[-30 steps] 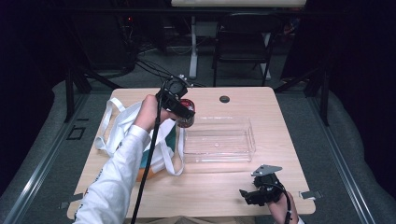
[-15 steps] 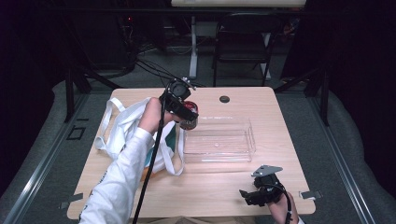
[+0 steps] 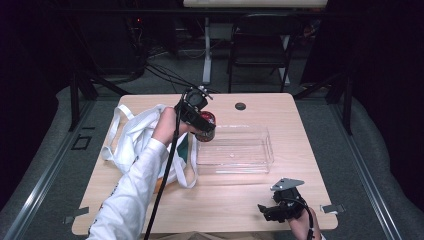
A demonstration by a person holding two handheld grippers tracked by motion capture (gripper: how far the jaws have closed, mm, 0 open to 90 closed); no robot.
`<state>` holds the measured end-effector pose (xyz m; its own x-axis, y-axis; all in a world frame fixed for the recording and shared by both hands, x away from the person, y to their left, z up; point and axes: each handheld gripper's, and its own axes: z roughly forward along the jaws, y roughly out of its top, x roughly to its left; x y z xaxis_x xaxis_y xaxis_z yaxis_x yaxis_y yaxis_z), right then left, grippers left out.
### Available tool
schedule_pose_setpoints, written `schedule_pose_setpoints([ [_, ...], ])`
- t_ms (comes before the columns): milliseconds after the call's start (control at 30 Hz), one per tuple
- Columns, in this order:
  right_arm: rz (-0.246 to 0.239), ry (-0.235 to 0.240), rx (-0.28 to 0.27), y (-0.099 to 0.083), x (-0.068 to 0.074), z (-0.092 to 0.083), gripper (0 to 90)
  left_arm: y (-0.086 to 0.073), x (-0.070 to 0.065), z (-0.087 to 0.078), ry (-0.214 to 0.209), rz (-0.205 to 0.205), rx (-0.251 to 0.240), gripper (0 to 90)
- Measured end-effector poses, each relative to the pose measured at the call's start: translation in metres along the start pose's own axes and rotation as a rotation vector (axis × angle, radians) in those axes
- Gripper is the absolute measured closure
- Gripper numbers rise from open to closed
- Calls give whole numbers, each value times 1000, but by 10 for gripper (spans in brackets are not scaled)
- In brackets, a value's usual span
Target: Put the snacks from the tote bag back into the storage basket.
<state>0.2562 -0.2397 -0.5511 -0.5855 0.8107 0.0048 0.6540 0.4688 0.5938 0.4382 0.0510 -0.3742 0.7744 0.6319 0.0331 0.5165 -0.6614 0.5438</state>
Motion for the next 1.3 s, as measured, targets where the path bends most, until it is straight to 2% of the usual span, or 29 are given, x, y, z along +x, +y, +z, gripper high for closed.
schedule_pose_setpoints([
  [100, 4, 2, 2, -1, 0, -1, 147, 0, -1, 2, -6, -8, 0, 260],
  [600, 4, -2, -2, -2, 1, -3, 147, -3, -8, 13, -30, 9, 8, 260],
  [1300, 1, -2, -6, -2, 1, -2, 147, -17, -12, 38, -60, -23, 22, 260],
])
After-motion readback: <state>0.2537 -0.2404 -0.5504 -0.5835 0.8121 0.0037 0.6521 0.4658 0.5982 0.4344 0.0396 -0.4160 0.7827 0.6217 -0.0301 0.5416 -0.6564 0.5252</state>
